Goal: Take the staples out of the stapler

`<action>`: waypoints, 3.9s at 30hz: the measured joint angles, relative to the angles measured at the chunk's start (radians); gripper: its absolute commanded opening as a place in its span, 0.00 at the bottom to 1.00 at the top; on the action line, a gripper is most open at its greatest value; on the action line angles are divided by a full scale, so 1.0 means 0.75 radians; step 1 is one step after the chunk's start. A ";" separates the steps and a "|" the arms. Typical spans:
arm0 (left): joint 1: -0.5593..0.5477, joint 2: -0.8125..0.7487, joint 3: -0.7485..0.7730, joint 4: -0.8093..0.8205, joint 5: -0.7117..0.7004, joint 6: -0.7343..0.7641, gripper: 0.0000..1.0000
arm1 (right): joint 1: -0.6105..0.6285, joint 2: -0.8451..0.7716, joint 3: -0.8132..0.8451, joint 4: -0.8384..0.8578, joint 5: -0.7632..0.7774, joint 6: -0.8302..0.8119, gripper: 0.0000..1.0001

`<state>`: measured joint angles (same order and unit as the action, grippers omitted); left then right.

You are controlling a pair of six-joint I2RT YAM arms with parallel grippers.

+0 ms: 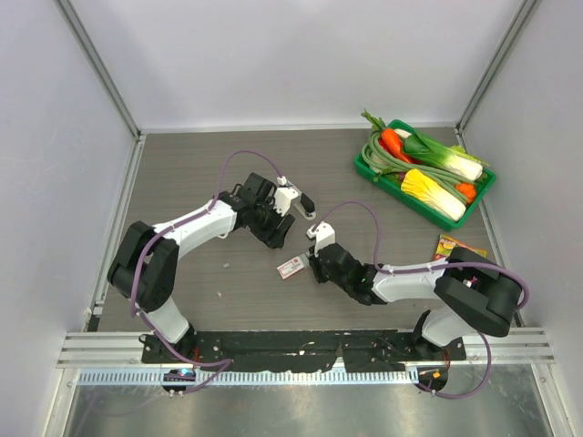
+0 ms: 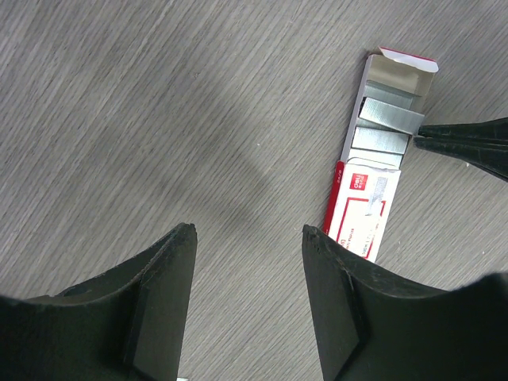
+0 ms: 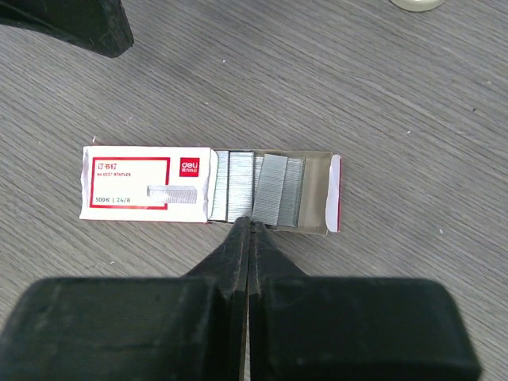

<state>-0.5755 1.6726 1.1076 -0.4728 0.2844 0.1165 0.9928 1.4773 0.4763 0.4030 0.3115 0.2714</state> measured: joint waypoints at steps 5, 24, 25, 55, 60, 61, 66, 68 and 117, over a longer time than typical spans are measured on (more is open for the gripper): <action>0.000 0.000 0.000 0.000 0.000 0.001 0.59 | 0.000 -0.058 -0.002 -0.040 -0.016 0.000 0.01; 0.000 0.000 0.000 -0.008 0.000 0.010 0.59 | -0.051 -0.074 0.010 -0.057 -0.071 -0.008 0.01; 0.000 0.000 0.000 -0.009 0.000 0.010 0.59 | -0.055 -0.061 0.010 -0.056 -0.076 -0.008 0.01; 0.000 -0.082 -0.001 -0.110 0.052 0.134 0.63 | -0.243 -0.082 0.055 -0.070 -0.124 0.038 0.17; -0.004 -0.128 -0.035 -0.140 0.110 0.238 0.63 | -0.376 -0.110 0.031 -0.065 -0.173 0.108 0.17; -0.011 -0.129 -0.049 -0.146 0.112 0.256 0.63 | -0.399 -0.111 0.023 -0.062 -0.190 0.124 0.17; -0.080 -0.129 -0.129 -0.174 0.098 0.355 0.63 | -0.460 -0.104 -0.001 -0.036 -0.311 0.188 0.22; -0.109 -0.129 -0.159 -0.173 0.078 0.385 0.63 | -0.475 -0.080 -0.002 -0.004 -0.371 0.215 0.23; -0.235 -0.026 -0.200 -0.056 -0.076 0.414 0.62 | -0.518 0.108 -0.019 0.151 -0.649 0.329 0.09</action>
<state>-0.7517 1.6531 0.9573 -0.5148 0.2272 0.4271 0.6044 1.5581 0.4618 0.5159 -0.1749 0.5179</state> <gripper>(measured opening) 0.626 0.104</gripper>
